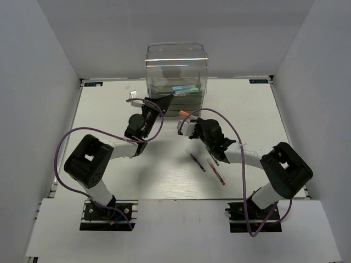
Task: Sort the stationery into containers
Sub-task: Place the pen in the storage box.
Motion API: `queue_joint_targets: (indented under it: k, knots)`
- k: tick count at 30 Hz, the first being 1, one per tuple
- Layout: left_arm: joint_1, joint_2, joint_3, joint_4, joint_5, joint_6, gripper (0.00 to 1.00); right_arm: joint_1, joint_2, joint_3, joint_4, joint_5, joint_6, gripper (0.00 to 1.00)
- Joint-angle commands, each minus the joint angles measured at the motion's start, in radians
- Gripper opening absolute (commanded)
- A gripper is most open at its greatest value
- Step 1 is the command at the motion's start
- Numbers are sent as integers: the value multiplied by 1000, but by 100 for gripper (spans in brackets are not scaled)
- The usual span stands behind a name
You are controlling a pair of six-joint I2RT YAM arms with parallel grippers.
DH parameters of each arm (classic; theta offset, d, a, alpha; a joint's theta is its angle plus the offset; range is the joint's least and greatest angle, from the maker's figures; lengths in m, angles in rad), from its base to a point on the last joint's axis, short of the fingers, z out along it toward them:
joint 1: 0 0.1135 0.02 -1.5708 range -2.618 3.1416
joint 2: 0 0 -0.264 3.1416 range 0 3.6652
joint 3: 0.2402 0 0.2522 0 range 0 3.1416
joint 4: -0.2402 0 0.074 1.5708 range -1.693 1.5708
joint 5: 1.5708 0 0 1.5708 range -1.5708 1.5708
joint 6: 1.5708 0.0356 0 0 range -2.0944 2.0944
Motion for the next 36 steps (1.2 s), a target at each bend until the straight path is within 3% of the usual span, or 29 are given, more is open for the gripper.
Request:
queue_joint_targets:
  k: [1,22,36]
  knots:
    - [7,-16,7,71,-29,1,14,-25,-35,-9,218,-3,-128,4]
    - [7,-16,-12,82,-29,1,36,-125,82,126,352,-113,-295,3]
    - [7,-16,-12,91,-29,1,38,-152,209,206,441,-145,-449,0]
